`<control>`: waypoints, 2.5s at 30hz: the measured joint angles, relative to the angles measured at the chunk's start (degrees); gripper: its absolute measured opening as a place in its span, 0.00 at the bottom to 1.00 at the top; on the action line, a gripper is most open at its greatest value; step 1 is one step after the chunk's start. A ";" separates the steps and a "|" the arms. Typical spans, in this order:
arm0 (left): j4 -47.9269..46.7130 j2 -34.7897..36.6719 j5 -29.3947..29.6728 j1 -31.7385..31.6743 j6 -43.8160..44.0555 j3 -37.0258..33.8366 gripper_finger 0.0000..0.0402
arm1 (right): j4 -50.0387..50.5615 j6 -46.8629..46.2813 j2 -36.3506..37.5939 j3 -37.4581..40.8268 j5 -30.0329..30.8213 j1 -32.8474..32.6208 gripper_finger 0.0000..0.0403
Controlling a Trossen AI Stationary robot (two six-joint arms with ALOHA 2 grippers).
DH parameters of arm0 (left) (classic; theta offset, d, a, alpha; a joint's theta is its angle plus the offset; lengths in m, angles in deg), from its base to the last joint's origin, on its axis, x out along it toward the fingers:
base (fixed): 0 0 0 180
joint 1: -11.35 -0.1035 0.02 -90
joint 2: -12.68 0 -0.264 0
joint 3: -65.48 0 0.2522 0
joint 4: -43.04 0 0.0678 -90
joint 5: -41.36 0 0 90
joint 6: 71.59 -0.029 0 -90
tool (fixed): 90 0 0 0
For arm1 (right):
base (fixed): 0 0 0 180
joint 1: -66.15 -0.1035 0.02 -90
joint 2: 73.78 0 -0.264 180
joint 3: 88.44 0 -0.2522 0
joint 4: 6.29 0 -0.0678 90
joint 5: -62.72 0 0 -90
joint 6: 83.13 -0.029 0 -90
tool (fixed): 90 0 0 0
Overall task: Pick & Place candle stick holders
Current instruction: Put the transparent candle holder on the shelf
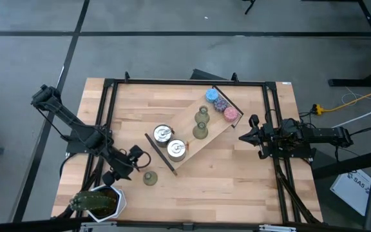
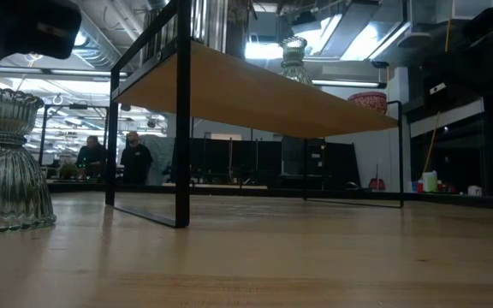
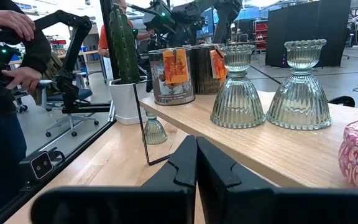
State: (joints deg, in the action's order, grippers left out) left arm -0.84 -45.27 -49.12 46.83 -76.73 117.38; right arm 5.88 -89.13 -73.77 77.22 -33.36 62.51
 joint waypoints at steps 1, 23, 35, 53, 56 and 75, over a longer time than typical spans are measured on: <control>0.52 0.00 0.31 0.00 -0.03 -0.25 0.55 | 0.00 0.00 0.00 0.02 0.00 0.00 0.02; 5.10 -2.78 6.82 -0.04 0.00 -0.30 0.69 | 0.00 0.00 0.00 0.01 0.00 0.01 0.02; 9.46 -6.88 6.85 -1.67 3.71 -0.30 0.69 | 0.00 0.00 0.00 0.00 0.00 0.02 0.02; 8.01 -5.97 9.52 -0.72 10.30 -0.32 0.69 | 0.00 0.00 0.00 0.00 0.00 0.00 0.02; 8.06 -6.01 9.52 -0.72 11.79 -0.32 0.69 | 0.01 0.00 0.00 0.01 0.00 0.01 0.02; 14.15 -6.34 9.86 0.59 18.07 -4.70 0.69 | 0.01 0.00 0.00 0.00 0.00 0.00 0.02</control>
State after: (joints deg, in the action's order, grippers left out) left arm 13.31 -51.61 -39.26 47.42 -58.66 112.68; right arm 5.90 -89.13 -73.77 77.23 -33.36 62.51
